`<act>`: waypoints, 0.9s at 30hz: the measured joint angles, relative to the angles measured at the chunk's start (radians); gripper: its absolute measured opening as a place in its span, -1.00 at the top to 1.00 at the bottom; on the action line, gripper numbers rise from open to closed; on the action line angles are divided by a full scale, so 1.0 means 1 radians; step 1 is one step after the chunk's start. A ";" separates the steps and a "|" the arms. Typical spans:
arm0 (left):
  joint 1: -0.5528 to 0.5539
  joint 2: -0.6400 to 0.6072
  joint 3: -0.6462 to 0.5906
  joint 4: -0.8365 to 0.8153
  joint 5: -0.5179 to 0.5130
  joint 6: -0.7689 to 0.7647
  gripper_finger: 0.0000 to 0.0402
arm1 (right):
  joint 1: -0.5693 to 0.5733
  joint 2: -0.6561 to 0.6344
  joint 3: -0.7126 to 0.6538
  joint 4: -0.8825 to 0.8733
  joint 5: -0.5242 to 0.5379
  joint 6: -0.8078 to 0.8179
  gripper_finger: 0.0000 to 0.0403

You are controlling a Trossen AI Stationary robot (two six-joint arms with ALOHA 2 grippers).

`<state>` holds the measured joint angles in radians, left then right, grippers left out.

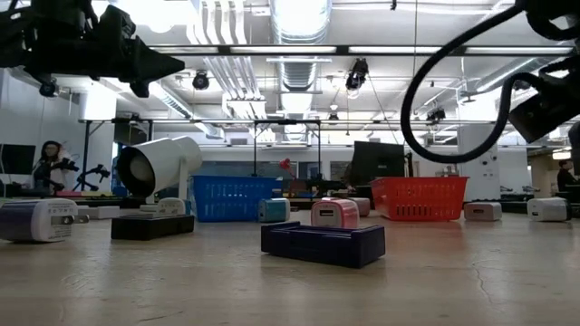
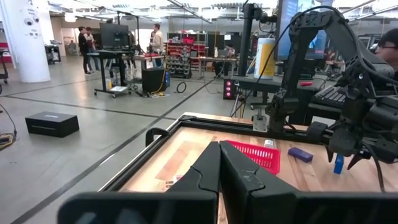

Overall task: Pick & Place Office items
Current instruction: Put the blue digital clock into the red bin

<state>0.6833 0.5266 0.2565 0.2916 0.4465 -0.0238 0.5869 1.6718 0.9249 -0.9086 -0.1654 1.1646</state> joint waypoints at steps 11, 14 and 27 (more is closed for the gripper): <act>0.000 0.000 0.000 0.000 0.001 0.000 0.95 | -0.001 0.000 -0.010 0.006 0.007 -0.053 0.79; -0.001 0.000 0.000 0.000 0.003 0.000 0.95 | -0.004 -0.007 0.018 0.016 0.042 -0.078 0.79; -0.001 0.000 0.000 0.004 0.003 0.000 0.95 | -0.079 -0.303 0.193 0.399 0.702 -0.781 0.79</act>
<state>0.6827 0.5266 0.2562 0.2958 0.4492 -0.0235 0.5084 1.3690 1.1182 -0.5099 0.5369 0.3839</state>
